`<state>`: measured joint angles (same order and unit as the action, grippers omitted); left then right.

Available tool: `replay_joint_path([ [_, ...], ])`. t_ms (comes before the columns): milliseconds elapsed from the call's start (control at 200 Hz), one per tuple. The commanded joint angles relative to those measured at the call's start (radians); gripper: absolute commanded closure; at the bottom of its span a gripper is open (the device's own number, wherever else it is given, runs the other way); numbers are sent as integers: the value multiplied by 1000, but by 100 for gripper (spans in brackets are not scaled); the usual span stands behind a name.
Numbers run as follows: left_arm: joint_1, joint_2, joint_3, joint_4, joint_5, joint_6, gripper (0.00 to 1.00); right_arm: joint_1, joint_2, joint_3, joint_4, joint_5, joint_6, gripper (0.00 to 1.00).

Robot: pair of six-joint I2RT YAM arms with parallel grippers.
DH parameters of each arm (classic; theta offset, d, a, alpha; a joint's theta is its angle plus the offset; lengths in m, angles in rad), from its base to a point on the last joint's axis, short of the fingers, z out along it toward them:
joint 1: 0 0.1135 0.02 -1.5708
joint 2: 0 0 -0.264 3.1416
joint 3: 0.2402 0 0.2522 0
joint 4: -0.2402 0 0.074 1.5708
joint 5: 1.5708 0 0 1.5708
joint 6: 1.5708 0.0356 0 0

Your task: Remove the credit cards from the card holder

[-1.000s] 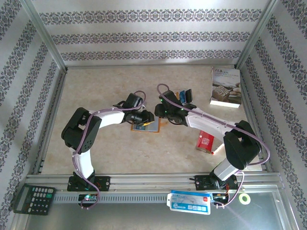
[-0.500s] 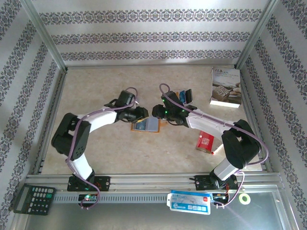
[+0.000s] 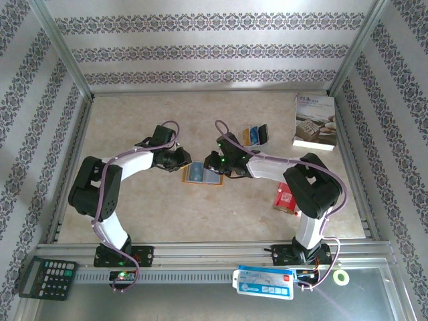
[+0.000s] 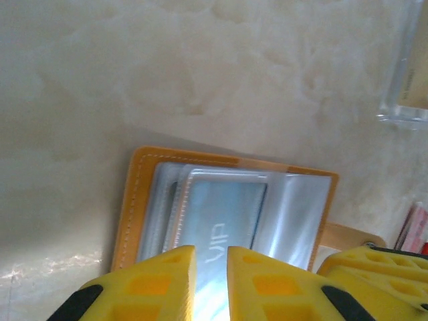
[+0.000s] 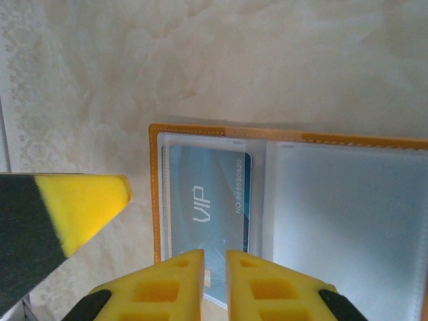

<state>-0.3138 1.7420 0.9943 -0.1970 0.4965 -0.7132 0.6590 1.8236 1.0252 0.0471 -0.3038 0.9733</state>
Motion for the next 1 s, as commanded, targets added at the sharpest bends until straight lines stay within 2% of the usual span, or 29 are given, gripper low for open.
replay_joint_path([
  [0, -14, 26, 41, -37, 9, 24, 81, 10, 34, 19, 38, -31, 36, 85],
  [620, -32, 73, 38, -60, -48, 42, 88, 1, 101, 41, 34, -65, 29, 85],
  [899, -49, 96, 34, -94, -102, 54, 91, -2, 116, 45, 31, -66, 29, 85],
  [994, -54, 96, 29, -116, -156, 66, 94, -1, 120, 48, 32, -69, 29, 85],
])
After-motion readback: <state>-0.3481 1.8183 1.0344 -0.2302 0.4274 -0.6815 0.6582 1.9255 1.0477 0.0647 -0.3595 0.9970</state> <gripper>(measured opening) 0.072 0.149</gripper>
